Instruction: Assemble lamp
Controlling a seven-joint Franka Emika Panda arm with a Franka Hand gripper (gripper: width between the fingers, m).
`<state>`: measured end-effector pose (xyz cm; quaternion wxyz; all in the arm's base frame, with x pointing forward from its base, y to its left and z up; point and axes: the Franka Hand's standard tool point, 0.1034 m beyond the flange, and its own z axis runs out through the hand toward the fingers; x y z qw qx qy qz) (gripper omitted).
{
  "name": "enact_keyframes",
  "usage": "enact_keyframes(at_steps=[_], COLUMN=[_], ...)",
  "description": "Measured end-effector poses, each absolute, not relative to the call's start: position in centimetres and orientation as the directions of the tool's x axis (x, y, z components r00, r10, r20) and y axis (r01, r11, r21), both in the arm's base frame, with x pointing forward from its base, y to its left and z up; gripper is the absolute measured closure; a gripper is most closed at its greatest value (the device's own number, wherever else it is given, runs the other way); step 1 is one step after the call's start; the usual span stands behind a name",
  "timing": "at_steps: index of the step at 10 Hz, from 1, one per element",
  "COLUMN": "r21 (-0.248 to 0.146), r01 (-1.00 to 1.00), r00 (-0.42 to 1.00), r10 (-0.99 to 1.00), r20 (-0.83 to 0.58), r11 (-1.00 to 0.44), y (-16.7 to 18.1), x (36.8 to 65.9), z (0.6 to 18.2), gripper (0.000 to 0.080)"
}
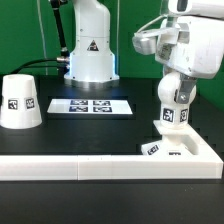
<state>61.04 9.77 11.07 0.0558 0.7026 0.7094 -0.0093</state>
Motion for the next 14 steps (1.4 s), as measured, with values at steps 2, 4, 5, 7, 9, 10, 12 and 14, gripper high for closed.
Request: enact_keyframes(at_steps=[2, 4, 5, 7, 9, 10, 12, 14], r21=[0.081, 0.09, 0.089, 0.088, 0.09, 0.092, 0.097, 0.099], r01=[0.98, 0.919, 0.867, 0.726, 0.608, 0.579, 0.443, 0.348], r00=[0.188, 0.388, 0.495, 0.687, 0.794, 0.815, 0.896, 0.937], r10=[0.979, 0.92, 0.867, 0.725, 0.607, 0.577, 0.443, 0.348], r20=[-0.075, -0.057, -0.053, -0.049, -0.045, -0.041, -0.026, -0.016], r11=[-0.182, -0.383, -0.489, -0.682, -0.789, -0.81, -0.891, -0.932], y=[9.27, 9.25, 9.21, 9.22, 9.29, 9.3, 9.39, 9.45], x=[61.05, 60.9, 60.81, 60.6, 60.59, 60.6, 60.6, 60.59], z=[11.07, 11.05, 11.05, 11.05, 11.04, 11.05, 11.05, 11.05], gripper=[0.0223, 0.0222, 0.0222, 0.022, 0.022, 0.022, 0.022, 0.022])
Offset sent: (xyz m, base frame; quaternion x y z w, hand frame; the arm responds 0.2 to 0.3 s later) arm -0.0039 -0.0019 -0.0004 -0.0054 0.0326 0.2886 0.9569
